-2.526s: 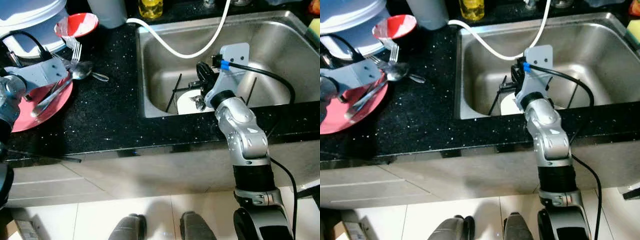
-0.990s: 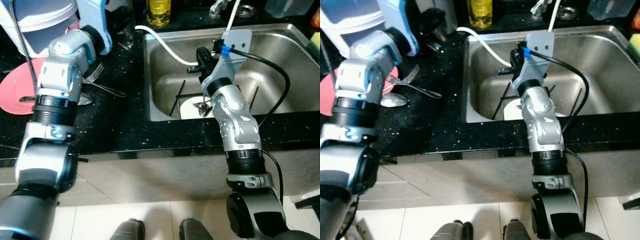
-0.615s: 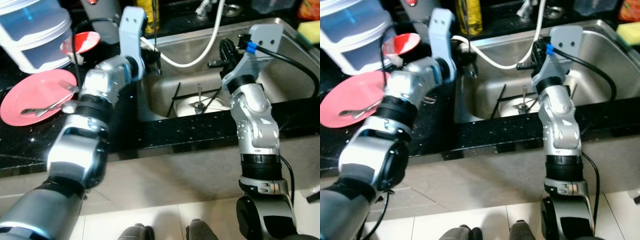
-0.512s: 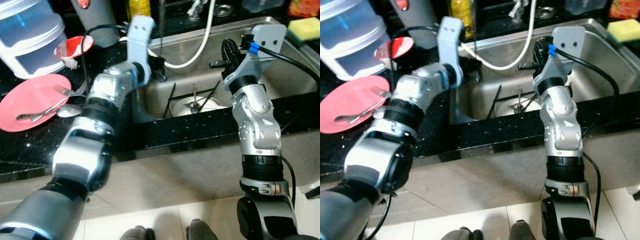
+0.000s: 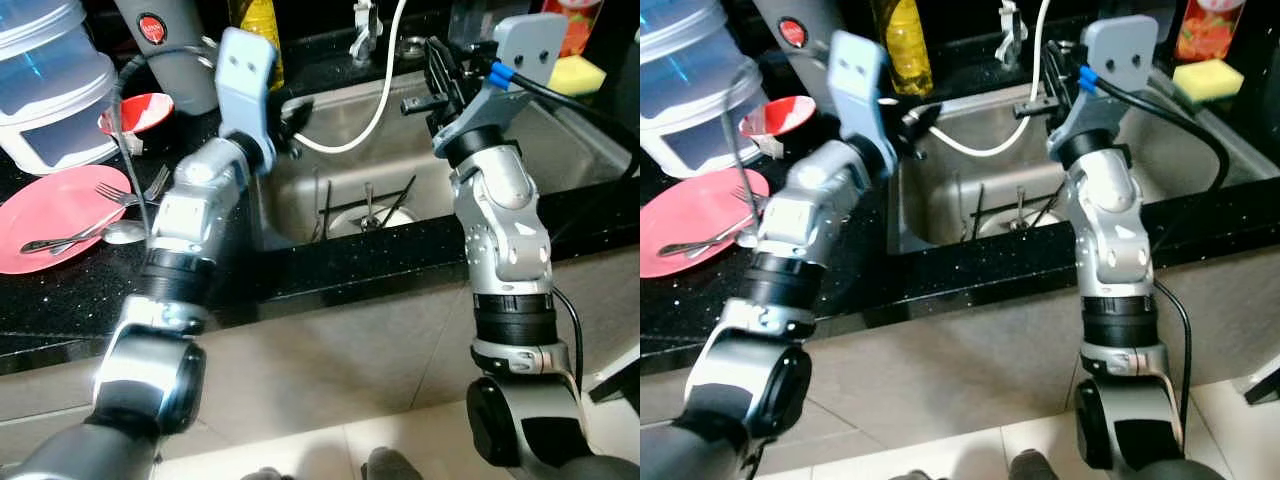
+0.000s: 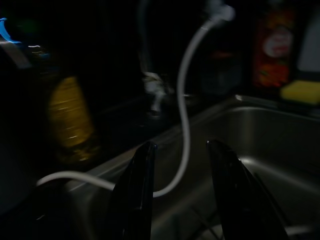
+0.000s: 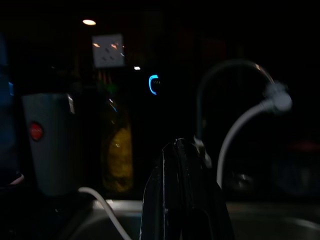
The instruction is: Kitchen organization
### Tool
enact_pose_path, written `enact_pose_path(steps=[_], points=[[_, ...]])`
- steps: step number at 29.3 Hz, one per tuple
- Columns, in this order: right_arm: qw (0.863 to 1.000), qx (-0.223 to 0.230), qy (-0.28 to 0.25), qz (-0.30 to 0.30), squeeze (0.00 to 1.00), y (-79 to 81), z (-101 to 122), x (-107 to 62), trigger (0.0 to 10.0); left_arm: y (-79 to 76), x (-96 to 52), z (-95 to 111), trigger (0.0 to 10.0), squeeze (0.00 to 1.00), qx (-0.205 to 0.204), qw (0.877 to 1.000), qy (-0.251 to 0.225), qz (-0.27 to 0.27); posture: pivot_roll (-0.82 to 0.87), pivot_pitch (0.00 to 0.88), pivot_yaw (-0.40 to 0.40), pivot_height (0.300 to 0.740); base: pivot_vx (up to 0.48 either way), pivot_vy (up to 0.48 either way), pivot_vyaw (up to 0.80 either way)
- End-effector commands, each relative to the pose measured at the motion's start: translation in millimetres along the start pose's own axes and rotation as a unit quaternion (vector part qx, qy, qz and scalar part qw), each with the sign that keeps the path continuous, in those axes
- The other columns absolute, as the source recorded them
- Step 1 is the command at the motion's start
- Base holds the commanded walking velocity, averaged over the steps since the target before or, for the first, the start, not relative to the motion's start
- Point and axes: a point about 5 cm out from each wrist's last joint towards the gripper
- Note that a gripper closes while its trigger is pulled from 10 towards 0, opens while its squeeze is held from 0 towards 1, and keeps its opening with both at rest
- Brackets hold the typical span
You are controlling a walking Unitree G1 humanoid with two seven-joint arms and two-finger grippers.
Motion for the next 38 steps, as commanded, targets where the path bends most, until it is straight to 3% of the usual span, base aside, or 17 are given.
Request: enact_pose_path(steps=[1, 8, 15, 18, 21, 22, 23, 26, 27, 29, 30, 31, 33, 35, 36, 37, 38], points=[[1.0, 0.011, -0.006, 0.01, 0.0, 4.9, 0.3, 2.5, 10.0, 8.6, -7.1, -1.0, 10.0, 0.0, -0.007, 1.0, -0.003, 0.022, -0.03, 0.0, 0.075, 0.74, 0.0, 0.0, 0.0], [0.999, 0.03, -0.017, 0.027, 0.0, 15.5, -1.1, 5.4, 10.0, 14.4, -35.1, -9.8, 10.0, 0.0, 0.002, 0.996, 0.001, 0.091, 0.01, 0.0, 0.041, 0.74, 0.0, 0.0, 0.0], [0.998, 0.036, -0.017, 0.046, 0.0, 22.3, -4.0, 6.2, 10.0, 16.1, -49.2, -11.9, 10.0, 0.0, 0.014, 0.992, -0.005, 0.126, 0.04, 0.0, 0.015, 0.74, 0.0, 0.0, 0.0], [0.997, 0.042, -0.017, 0.061, 0.0, 27.7, -6.5, 8.4, 10.0, 21.4, -60.5, -6.1, 10.0, 0.0, 0.035, 0.988, -0.005, 0.149, 0.05, 0.0, 0.005, 0.74, 0.0, 0.0, 0.0], [0.996, 0.046, -0.017, 0.072, 0.0, 31.6, -8.3, 9.8, 10.0, 29.2, -71.0, -3.5, 10.0, 0.0, 0.067, 0.983, 0.027, 0.171, 0.08, 0.0, -0.013, 0.74, 0.0, 0.0, 0.0], [0.996, 0.048, -0.017, 0.075, 0.0, 33.0, -9.0, 10.5, 10.0, 34.3, -81.0, -2.2, 10.0, 0.0, 0.126, 0.975, 0.059, 0.171, 0.08, 0.0, -0.016, 0.74, 0.0, 0.0, 0.0], [0.996, 0.048, -0.017, 0.075, 0.0, 33.0, -9.0, 10.5, 10.0, 34.3, -81.0, -2.2, 10.0, 0.0, 0.126, 0.975, 0.059, 0.171, 0.08, 0.0, -0.016, 0.74, 0.0, 0.0, 0.0], [0.995, 0.05, -0.016, 0.079, 0.0, 34.8, -10.7, 11.5, 10.0, 47.2, -110.2, 2.7, 10.0, 0.0, 0.239, 0.945, 0.131, 0.18, 0.1, 0.0, -0.008, 0.74, 0.0, 0.0, 0.0], [0.995, 0.05, -0.016, 0.079, 0.0, 34.8, -10.7, 11.5, 10.0, 47.2, -110.2, 2.7, 10.0, 0.0, 0.239, 0.945, 0.131, 0.18, 0.1, 0.0, -0.008, 0.74, 0.0, 0.0, 0.0], [0.995, 0.05, -0.016, 0.08, 0.0, 34.0, -11.8, 10.8, 10.0, 54.2, -127.1, 7.6, 10.0, 0.0, 0.307, 0.92, 0.165, 0.18, 0.11, 0.0, -0.003, 0.74, 0.0, 0.0, 0.0], [0.995, 0.05, -0.016, 0.08, 0.0, 34.0, -11.8, 10.8, 10.0, 54.2, -127.1, 7.6, 10.0, 0.0, 0.307, 0.92, 0.165, 0.18, 0.11, 0.0, -0.003, 0.74, 0.0, 0.0, 0.0], [0.996, 0.05, -0.013, 0.077, 0.0, 32.6, -13.7, 9.7, 10.0, 53.0, -134.8, 11.3, 10.0, 0.0, 0.34, 0.909, 0.168, 0.169, 0.13, 0.0, -0.006, 0.74, 0.0, 0.0, 0.0], [0.996, 0.05, -0.013, 0.077, 0.0, 32.6, -13.7, 9.7, 10.0, 53.0, -134.8, 11.3, 10.0, 0.0, 0.34, 0.909, 0.168, 0.169, 0.13, 0.0, -0.006, 0.74, 0.0, 0.0, 0.0], [0.996, 0.054, -0.005, 0.077, 0.0, 35.3, -19.6, 8.1, 10.0, 47.0, -155.4, 22.8, 10.0, 0.0, 0.395, 0.888, 0.159, 0.173, 0.16, 0.0, -0.011, 0.74, 0.0, 0.0, 0.0], [0.995, 0.058, -0.003, 0.081, 0.0, 38.6, -21.6, 8.0, 10.0, 46.2, -164.9, 30.0, 10.0, 0.0, 0.421, 0.873, 0.14, 0.204, 0.18, 0.0, -0.02, 0.74, 0.0, 0.0, 0.0], [0.995, 0.058, -0.003, 0.081, 0.0, 38.6, -21.6, 8.0, 10.0, 46.2, -164.9, 30.0, 10.0, 0.0, 0.421, 0.873, 0.14, 0.204, 0.18, 0.0, -0.02, 0.74, 0.0, 0.0, 0.0], [0.994, 0.062, -0.002, 0.085, 0.0, 41.8, -22.8, 8.4, 10.0, 47.2, -172.3, 33.8, 10.0, 0.0, 0.433, 0.86, 0.126, 0.237, 0.18, 0.0, -0.02, 0.74, 0.0, 0.0, 0.0]])
Point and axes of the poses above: a point about 5 cm out from each wrist's last joint towards the gripper, its own x axis pointing out of the wrist towards the gripper, its own z axis along the axis of the wrist's last joint, y = z × x, and after that the axes turned 11 degrees about -x, right-handed
